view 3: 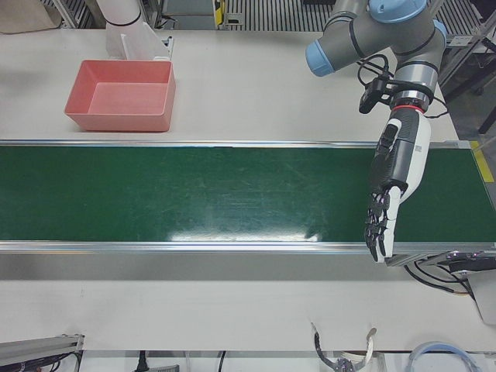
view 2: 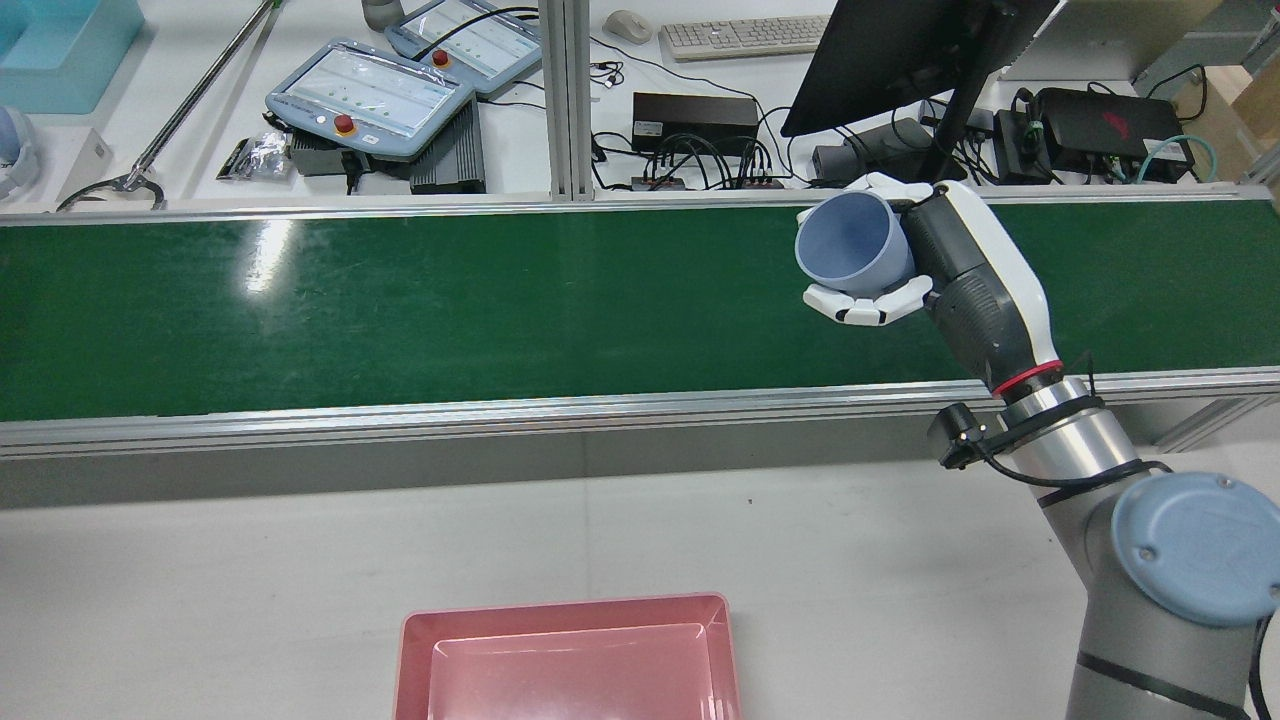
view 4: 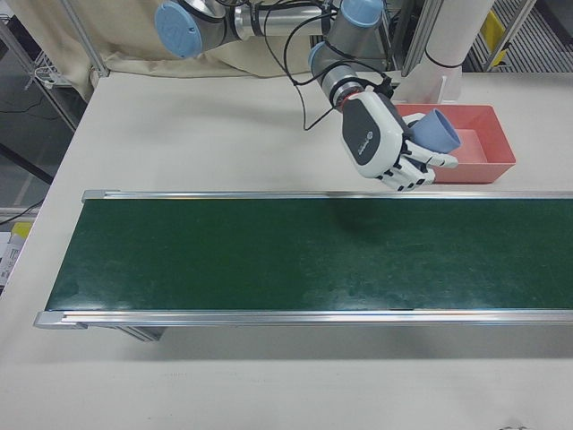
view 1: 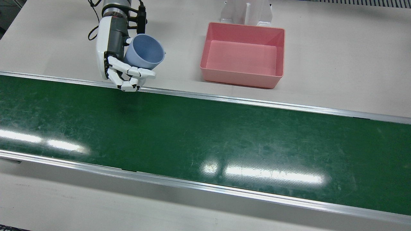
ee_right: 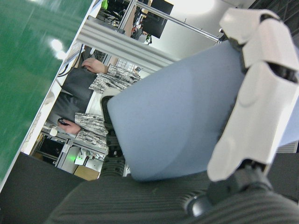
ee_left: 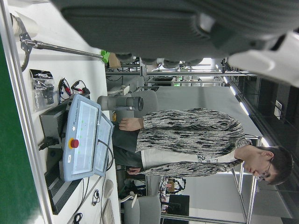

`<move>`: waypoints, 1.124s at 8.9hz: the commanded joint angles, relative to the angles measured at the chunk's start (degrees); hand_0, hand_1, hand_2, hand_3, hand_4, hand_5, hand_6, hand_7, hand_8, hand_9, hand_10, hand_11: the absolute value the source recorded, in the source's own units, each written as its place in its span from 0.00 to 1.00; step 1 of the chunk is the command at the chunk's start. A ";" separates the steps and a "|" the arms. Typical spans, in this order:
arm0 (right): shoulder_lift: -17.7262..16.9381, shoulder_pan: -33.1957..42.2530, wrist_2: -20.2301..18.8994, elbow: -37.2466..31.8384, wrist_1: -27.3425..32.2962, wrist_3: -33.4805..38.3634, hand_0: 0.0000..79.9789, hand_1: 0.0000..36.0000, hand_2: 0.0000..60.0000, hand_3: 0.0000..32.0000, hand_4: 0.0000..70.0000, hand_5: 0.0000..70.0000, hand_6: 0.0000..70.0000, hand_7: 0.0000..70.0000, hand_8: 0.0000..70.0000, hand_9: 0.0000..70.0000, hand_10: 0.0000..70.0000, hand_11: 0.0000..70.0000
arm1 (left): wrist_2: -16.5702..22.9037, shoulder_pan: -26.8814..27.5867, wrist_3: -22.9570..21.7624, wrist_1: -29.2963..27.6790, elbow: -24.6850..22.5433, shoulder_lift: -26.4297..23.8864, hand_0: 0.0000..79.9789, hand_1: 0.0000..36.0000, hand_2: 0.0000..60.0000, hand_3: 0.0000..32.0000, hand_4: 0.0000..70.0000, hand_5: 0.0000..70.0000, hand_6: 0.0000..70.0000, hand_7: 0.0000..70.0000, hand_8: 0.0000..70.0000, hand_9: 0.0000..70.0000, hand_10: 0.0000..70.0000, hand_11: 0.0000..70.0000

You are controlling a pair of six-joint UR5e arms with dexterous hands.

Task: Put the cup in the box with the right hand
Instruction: 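Lift the cup off the conveyor and carry it down over the pink tray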

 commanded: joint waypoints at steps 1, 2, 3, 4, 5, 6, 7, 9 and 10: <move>1.80 -13.53 2.98 3.78 1.49 -7.89 0.78 1.00 1.00 0.00 1.00 0.22 0.50 1.00 0.82 1.00 0.64 0.92 | 0.00 0.00 0.00 0.00 0.00 0.00 0.00 0.00 0.00 0.00 0.00 0.00 0.00 0.00 0.00 0.00 0.00 0.00; 2.33 -18.70 3.51 3.61 4.20 -12.62 0.76 0.99 1.00 0.00 1.00 0.22 0.49 1.00 0.83 1.00 0.65 0.93 | 0.00 0.00 0.00 0.00 0.00 0.00 0.00 0.00 0.00 0.00 0.00 0.00 0.00 0.00 0.00 0.00 0.00 0.00; 2.17 -23.37 3.60 3.00 9.01 -18.33 0.75 0.99 1.00 0.00 1.00 0.22 0.49 1.00 0.83 1.00 0.66 0.94 | 0.00 0.00 0.00 0.00 0.00 0.00 0.00 0.00 0.00 0.00 0.00 0.00 0.00 0.00 0.00 0.00 0.00 0.00; 1.99 -27.85 4.73 1.34 14.98 -24.39 0.76 0.97 1.00 0.00 1.00 0.22 0.48 1.00 0.82 1.00 0.65 0.93 | 0.00 0.00 0.00 0.00 0.00 0.00 0.00 0.00 0.00 0.00 0.00 0.00 0.00 0.00 0.00 0.00 0.00 0.00; 1.81 -31.20 6.31 -2.33 20.78 -26.28 0.75 0.96 1.00 0.00 1.00 0.22 0.48 1.00 0.82 1.00 0.65 0.93 | 0.00 0.00 0.00 -0.09 0.00 0.00 0.00 0.00 0.00 0.00 0.00 0.00 0.00 0.00 0.00 0.00 0.00 0.00; 0.94 -32.89 6.50 -5.42 26.32 -26.29 0.75 0.94 1.00 0.00 1.00 0.21 0.47 1.00 0.81 1.00 0.64 0.91 | 0.00 0.00 0.00 0.00 0.00 0.00 0.00 0.00 0.00 0.00 0.00 0.00 0.00 0.00 0.00 0.00 0.00 0.00; -0.20 -32.99 6.50 -8.06 30.64 -25.69 0.75 0.85 1.00 0.00 1.00 0.19 0.42 1.00 0.74 1.00 0.54 0.78 | 0.00 0.00 0.00 0.00 0.00 0.00 0.00 0.00 0.00 0.00 0.00 0.00 0.00 0.00 0.00 0.00 0.00 0.00; -0.91 -32.99 6.50 -8.88 32.70 -25.68 0.77 0.64 0.19 0.00 0.39 0.12 0.12 0.37 0.21 0.35 0.10 0.18 | 0.00 0.00 0.00 0.00 0.00 0.00 0.00 0.00 0.00 0.00 0.00 0.00 0.00 0.00 0.00 0.00 0.00 0.00; -1.35 -33.08 6.50 -8.79 32.71 -24.90 0.73 0.34 0.00 0.00 0.32 0.08 0.04 0.09 0.08 0.15 0.00 0.03 | 0.00 0.00 -0.09 0.00 0.00 0.00 0.00 0.00 0.00 0.00 0.00 0.00 0.00 0.00 0.00 0.00 0.00 0.00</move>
